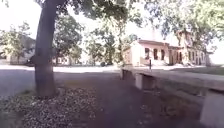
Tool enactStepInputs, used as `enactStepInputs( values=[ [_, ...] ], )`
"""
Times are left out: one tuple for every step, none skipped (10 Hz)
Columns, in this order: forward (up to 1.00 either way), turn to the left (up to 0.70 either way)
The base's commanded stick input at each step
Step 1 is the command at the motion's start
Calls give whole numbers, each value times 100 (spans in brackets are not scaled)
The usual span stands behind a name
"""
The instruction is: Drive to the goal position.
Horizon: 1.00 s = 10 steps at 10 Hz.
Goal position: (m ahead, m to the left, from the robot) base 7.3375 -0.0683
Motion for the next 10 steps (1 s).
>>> enactStepInputs(
  values=[
    [70, 9],
    [70, 14],
    [70, 14],
    [70, 14],
    [70, 14],
    [70, 14],
    [70, 14],
    [70, 14],
    [70, 14],
    [70, 14]
  ],
)
